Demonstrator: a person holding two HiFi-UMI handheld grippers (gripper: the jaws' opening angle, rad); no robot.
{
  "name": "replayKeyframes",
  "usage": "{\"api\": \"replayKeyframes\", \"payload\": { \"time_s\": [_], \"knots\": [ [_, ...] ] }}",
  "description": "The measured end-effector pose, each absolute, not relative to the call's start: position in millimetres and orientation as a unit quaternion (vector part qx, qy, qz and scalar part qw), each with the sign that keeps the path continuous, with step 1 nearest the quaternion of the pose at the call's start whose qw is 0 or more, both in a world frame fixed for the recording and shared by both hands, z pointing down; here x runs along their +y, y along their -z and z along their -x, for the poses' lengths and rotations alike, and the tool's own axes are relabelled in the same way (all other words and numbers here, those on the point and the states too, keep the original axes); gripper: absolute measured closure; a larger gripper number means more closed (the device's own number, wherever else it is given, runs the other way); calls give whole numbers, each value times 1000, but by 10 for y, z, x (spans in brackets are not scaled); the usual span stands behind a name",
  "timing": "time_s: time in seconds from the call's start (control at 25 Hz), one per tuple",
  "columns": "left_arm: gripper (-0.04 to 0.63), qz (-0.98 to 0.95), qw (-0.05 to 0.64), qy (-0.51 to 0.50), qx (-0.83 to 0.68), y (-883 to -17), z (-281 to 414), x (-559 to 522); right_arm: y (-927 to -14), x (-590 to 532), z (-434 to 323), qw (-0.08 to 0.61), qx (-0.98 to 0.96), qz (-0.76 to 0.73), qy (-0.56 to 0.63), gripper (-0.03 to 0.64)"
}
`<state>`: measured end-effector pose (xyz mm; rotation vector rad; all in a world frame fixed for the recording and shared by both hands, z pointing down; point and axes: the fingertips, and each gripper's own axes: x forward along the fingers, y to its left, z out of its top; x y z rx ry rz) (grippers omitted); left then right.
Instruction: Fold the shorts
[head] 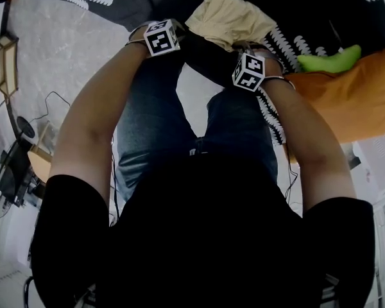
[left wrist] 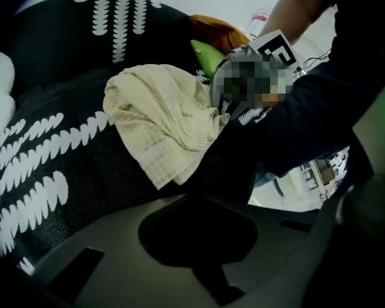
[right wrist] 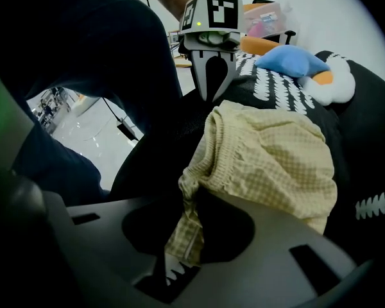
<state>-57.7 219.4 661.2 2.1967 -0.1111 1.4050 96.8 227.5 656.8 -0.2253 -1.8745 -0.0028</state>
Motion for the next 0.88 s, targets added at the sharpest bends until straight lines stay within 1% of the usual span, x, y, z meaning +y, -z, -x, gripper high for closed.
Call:
{"api": "replayKeyframes", "payload": {
  "time_s": [0.08, 0.16, 0.2, 0.56, 0.72, 0.88],
  "knots": [
    [578, -813, 270, -512, -60, -6558, 623, 2151, -6526, 2286, -958, 585, -805, 95, -15, 513],
    [578, -815, 274, -505, -76, -6484, 648, 2088, -6452, 2307, -954, 579, -809, 98, -31, 468],
    [578, -816, 275, -502, -84, -6442, 651, 2052, -6400, 2314, -956, 574, -812, 97, -39, 463],
    [578, -823, 265, -481, -149, -5941, 600, 1640, -5852, 1999, -1111, 554, -829, 40, -65, 461],
    [577, -828, 266, -462, -174, -5582, 562, 1523, -5523, 1829, -1152, 546, -834, 7, -80, 462],
    [577, -833, 268, -439, -206, -5184, 638, 1334, -5150, 1478, -1038, 527, -845, -33, -81, 463]
  ]
}}
